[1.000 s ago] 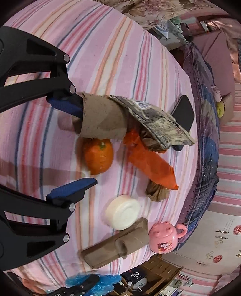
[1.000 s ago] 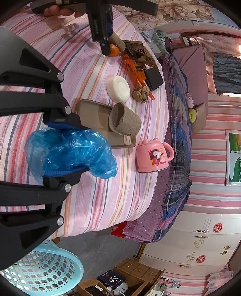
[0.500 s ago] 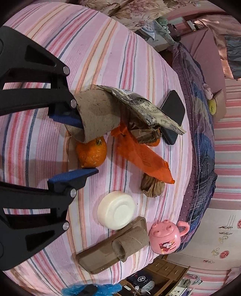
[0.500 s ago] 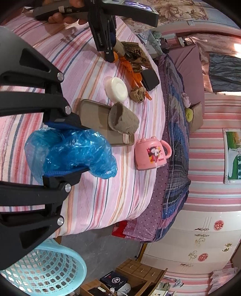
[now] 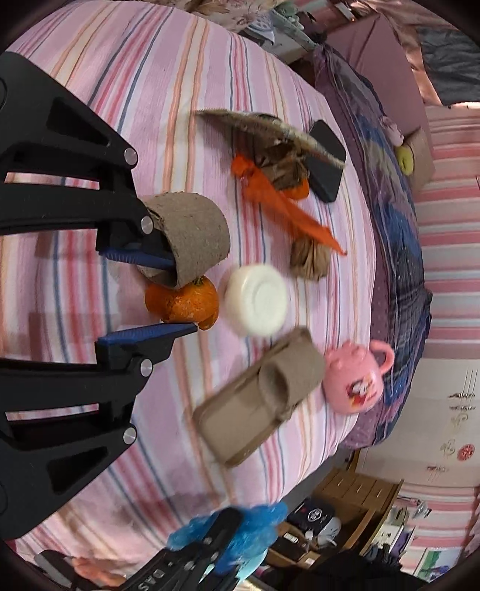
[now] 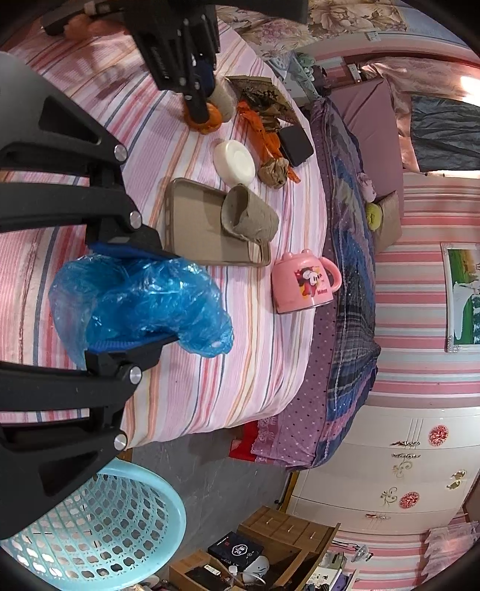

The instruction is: Collect trash

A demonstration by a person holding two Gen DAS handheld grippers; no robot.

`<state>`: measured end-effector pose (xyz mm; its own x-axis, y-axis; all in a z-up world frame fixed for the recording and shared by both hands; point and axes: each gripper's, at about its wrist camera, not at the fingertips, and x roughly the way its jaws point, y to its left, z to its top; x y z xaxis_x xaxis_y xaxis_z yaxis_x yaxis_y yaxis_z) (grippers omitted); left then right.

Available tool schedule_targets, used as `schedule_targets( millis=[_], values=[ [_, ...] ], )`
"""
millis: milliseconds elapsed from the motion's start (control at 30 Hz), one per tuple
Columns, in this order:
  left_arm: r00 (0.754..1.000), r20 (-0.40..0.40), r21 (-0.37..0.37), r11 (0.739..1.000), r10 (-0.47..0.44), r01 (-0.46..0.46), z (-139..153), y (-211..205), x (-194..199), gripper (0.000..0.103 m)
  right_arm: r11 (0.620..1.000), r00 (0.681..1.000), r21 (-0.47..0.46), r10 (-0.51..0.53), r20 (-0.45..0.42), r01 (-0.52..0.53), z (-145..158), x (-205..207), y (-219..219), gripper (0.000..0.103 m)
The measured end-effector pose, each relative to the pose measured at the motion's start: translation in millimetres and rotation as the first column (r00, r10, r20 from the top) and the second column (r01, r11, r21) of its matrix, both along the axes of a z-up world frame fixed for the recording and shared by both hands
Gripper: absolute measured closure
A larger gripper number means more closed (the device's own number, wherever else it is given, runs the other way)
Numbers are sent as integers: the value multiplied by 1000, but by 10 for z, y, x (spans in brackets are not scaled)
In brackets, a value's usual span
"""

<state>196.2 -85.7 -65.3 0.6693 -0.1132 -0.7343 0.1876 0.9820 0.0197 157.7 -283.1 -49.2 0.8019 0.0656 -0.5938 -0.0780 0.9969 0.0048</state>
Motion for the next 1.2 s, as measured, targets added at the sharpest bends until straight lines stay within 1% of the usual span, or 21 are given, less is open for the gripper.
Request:
schedule_targets(
  millis=[67, 167, 233, 267, 300, 333, 367, 400, 467, 600, 667, 767, 833, 933, 967, 1100, 1133, 1167, 1200],
  values=[
    [1000, 0, 11, 1000, 0, 0, -21, -27, -32, 75, 1000, 1000, -5, 3, 0, -3, -4, 8, 3, 69],
    [1000, 2, 22, 1000, -4, 4, -43, -38, -28, 70, 1000, 1000, -9, 7, -1, -7, -12, 15, 13, 69],
    [1000, -5, 24, 1000, 7, -7, -61, -29, -8, 58, 1000, 1000, -8, 10, -2, -10, -15, 20, 9, 69],
    [1000, -9, 20, 1000, 12, -12, -71, -7, 2, 47, 1000, 1000, -8, 11, -2, -11, -18, 19, 8, 69],
    [1000, -14, 16, 1000, 19, -19, -81, 10, 13, 41, 1000, 1000, -8, 11, -2, -11, -18, 20, 7, 69],
    [1000, -17, 11, 1000, 24, -24, -85, 26, 22, 40, 1000, 1000, -8, 11, -2, -11, -17, 15, 6, 69],
    [999, -20, 7, 1000, 25, -24, -87, 36, 29, 35, 1000, 1000, -9, 11, -2, -11, -17, 15, 8, 69],
    [999, -22, 6, 1000, 24, -24, -89, 55, 27, 27, 1000, 1000, -9, 12, -2, -12, -18, 15, 7, 69],
    [999, -11, 27, 999, 31, -30, -88, 81, 2, 20, 1000, 1000, -12, 13, -2, -13, -21, 7, 8, 69],
    [1000, 13, 73, 997, -1, 0, -83, 134, -73, 13, 1000, 1000, -19, 17, -3, -17, -17, -5, -3, 69],
    [1000, 6, 62, 998, -12, 12, -93, 184, -95, 13, 1000, 1000, -18, 16, -3, -16, -16, -7, -11, 69],
    [1000, -19, 22, 1000, -17, 17, -115, 236, -75, 13, 1000, 1000, -16, 7, -2, -7, -10, -7, -47, 69],
    [1000, -19, 23, 1000, -14, 15, -122, 229, -64, 13, 1000, 1000, -11, 5, 1, -5, 0, -7, -70, 69],
    [1000, -6, 46, 999, -20, 20, -118, 149, -40, 13, 1000, 1000, -10, 6, 4, -6, 9, -10, -86, 69],
    [1000, -3, 48, 999, -21, 21, -114, 121, -20, 16, 1000, 1000, -9, 7, 4, -7, 11, -10, -92, 69],
    [999, -25, 31, 999, -23, 24, -126, -3, 98, 38, 1000, 1000, -1, 9, 6, -9, 21, -24, -123, 69],
    [1000, -29, 47, 999, -10, 12, -143, -47, 135, 40, 1000, 1000, -3, 9, 5, -9, 21, -25, -123, 69],
    [1000, -25, 56, 998, -1, 2, -145, -65, 137, 44, 1000, 1000, -5, 10, 5, -10, 19, -29, -131, 69],
    [1000, -18, 60, 998, 6, -5, -137, -81, 142, 52, 1000, 1000, -6, 9, 4, -9, 22, -30, -130, 69]
  ],
)
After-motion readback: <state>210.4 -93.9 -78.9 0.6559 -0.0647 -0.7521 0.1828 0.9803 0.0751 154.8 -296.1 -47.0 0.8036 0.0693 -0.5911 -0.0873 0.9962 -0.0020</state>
